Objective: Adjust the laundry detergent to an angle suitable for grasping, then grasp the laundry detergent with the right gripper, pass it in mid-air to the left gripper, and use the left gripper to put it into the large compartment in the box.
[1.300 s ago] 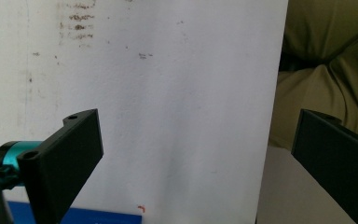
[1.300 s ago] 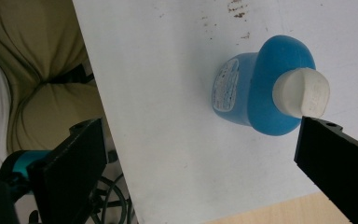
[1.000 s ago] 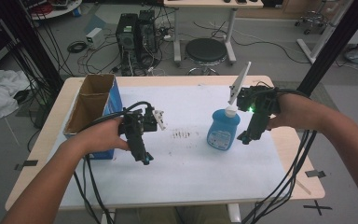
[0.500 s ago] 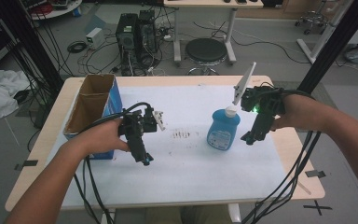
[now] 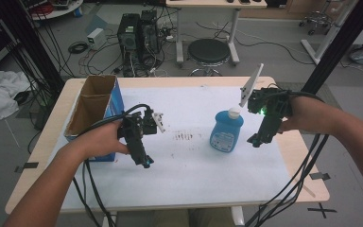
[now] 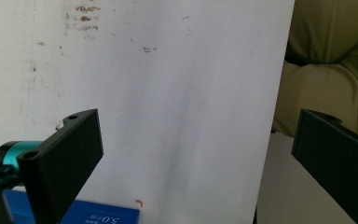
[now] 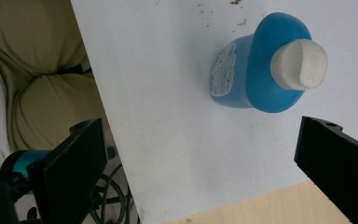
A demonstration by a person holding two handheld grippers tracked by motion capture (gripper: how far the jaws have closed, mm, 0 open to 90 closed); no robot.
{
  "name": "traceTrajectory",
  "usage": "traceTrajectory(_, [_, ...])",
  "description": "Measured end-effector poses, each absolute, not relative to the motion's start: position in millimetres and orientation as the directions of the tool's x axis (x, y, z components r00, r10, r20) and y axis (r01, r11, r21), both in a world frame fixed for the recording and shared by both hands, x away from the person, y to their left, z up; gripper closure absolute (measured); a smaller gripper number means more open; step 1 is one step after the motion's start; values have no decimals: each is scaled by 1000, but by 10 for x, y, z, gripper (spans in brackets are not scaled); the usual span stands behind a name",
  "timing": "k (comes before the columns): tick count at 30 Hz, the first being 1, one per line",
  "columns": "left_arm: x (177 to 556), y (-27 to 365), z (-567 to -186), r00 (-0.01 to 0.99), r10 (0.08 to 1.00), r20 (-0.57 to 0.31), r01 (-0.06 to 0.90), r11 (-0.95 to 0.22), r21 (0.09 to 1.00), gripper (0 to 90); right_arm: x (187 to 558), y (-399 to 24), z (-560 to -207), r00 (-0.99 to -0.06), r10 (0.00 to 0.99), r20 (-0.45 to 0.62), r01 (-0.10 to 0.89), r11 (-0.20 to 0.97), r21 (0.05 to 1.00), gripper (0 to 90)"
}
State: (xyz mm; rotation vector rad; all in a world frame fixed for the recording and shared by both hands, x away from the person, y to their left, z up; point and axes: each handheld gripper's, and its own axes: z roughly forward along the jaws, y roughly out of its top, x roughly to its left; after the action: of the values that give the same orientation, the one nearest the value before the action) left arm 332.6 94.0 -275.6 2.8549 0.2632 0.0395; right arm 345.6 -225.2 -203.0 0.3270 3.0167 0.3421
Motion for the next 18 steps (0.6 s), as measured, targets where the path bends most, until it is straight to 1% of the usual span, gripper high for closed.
traceTrajectory(4, [3334, 925, -2751, 984, 180, 3, 172, -947, 272, 19, 3460, -2278, -2022, -973, 220, -69, 198, 951, 238, 16])
traceTrajectory(9, [3331, 916, -2751, 983, 183, -1, 176, -946, 271, 19, 3473, -2362, -2035, -968, 240, -73, 218, 948, 232, 16])
traceTrajectory(13, [3328, 913, -2750, 983, 185, 3, 177, -946, 273, 19, 3490, -2446, -2053, -961, 264, -81, 241, 944, 225, 16])
traceTrajectory(18, [3334, 909, -2756, 982, 189, 3, 182, -947, 267, 19, 3532, -2542, -2068, -950, 297, -98, 267, 934, 238, 16])
